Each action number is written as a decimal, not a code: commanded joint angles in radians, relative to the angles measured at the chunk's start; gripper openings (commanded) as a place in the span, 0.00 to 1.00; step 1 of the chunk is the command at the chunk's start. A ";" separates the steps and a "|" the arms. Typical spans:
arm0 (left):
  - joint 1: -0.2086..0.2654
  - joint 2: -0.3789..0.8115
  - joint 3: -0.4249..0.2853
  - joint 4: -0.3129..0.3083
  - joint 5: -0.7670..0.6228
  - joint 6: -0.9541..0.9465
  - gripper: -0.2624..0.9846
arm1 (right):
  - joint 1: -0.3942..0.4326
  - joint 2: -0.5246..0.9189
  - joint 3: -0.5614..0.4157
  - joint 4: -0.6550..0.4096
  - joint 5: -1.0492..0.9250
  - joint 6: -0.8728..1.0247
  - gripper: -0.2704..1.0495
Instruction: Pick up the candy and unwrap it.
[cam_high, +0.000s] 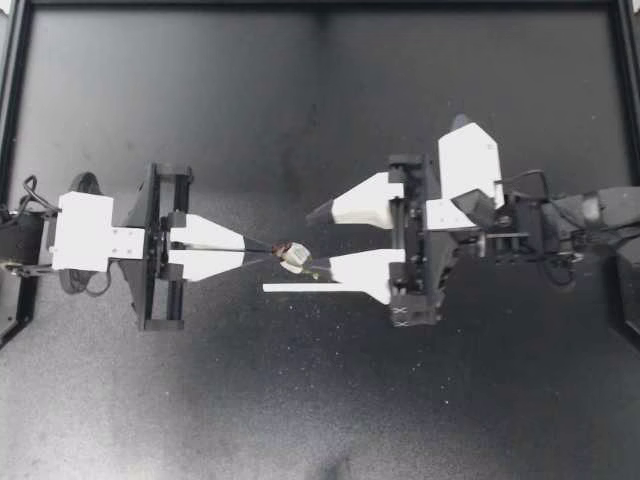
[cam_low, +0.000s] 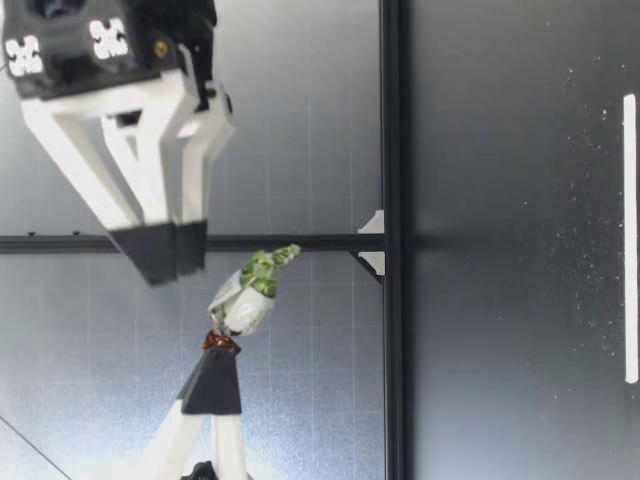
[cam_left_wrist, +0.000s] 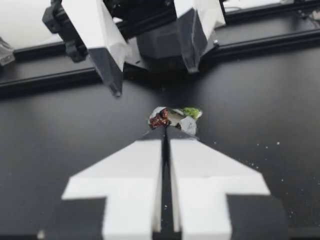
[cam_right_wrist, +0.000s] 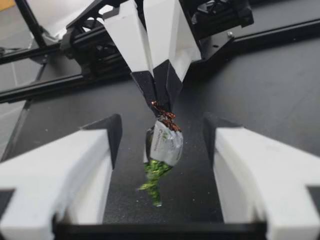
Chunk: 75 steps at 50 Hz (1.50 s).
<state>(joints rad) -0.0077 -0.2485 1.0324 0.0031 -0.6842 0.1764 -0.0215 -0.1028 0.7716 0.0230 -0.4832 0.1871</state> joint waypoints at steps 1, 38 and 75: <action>0.000 -0.017 -0.018 0.003 -0.011 -0.002 0.08 | 0.003 0.002 -0.032 0.000 -0.011 0.003 0.68; 0.000 -0.020 -0.020 0.003 -0.011 -0.003 0.08 | 0.005 0.018 -0.066 0.000 0.120 0.035 0.28; 0.000 -0.008 -0.003 -0.014 0.031 -0.074 0.44 | 0.003 0.000 -0.060 -0.002 0.137 0.031 0.06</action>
<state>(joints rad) -0.0077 -0.2485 1.0416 0.0015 -0.6565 0.1135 -0.0215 -0.0813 0.7286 0.0230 -0.3451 0.2194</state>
